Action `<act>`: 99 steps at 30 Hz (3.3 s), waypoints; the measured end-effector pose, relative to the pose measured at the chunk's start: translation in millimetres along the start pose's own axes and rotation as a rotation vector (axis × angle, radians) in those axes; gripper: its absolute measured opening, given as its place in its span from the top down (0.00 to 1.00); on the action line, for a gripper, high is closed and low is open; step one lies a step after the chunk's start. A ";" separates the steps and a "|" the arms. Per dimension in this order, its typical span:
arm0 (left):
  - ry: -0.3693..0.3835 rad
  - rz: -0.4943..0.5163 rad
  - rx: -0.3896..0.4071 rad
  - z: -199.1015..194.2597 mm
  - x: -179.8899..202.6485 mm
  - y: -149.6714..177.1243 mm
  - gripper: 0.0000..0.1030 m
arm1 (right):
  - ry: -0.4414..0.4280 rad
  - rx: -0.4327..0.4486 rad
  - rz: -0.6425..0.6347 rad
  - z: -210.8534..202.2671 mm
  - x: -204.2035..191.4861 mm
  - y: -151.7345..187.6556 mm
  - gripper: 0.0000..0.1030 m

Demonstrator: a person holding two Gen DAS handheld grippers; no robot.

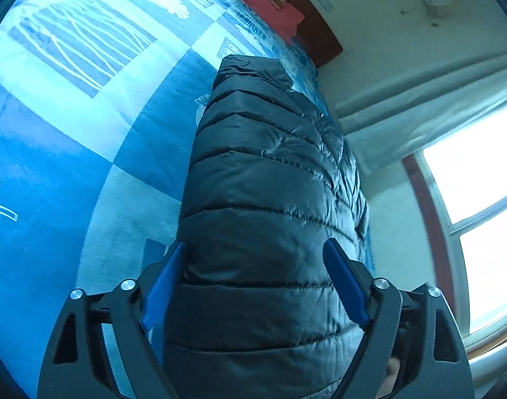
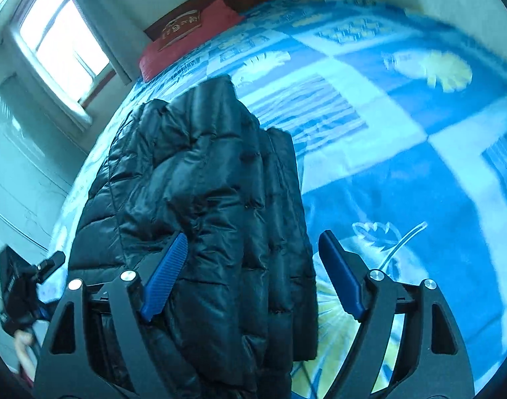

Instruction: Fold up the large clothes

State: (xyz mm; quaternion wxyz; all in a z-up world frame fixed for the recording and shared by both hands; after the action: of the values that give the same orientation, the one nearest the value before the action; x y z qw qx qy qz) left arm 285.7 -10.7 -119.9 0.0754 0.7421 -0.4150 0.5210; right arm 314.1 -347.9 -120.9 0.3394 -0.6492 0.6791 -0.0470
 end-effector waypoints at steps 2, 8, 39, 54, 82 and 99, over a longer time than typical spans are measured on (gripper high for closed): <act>-0.004 -0.011 -0.001 4.6 -2.1 -0.1 0.17 | -0.051 -0.038 0.054 12.3 7.4 1.9 0.15; -0.001 -0.032 -0.035 21.8 -8.6 -0.9 0.12 | -0.147 -0.061 0.088 29.2 9.4 7.6 0.16; 0.015 0.031 0.072 -80.2 -59.5 -69.8 0.20 | -0.374 -0.043 -0.072 80.4 -168.2 11.9 0.63; -0.006 0.105 0.145 -127.2 -82.4 -72.8 0.20 | -0.379 -0.037 -0.002 62.7 -140.5 -9.7 0.19; -0.008 0.099 0.017 -26.4 -81.5 -153.9 0.22 | -0.382 -0.022 0.007 141.4 -169.1 -75.6 0.67; -0.064 0.133 0.015 -26.9 -78.8 -146.4 0.22 | -0.390 -0.049 0.056 153.8 -161.1 -73.8 0.60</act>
State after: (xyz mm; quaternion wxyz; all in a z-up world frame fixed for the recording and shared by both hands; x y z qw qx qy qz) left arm 359.4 140.6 -126.9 0.0221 0.7297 -0.4616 0.5040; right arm 445.3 -153.9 -136.9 0.4499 -0.6348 0.6192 0.1058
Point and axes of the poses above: each gripper's, at about its wrist camera, not at the fingertips, and z roughly the way its jaws point, x to its right, y to its underside, the point moved 2 cm from there along z, roughly the way its jaws point, and after that the axes turned 7 degrees about y, right-handed, at the moved point
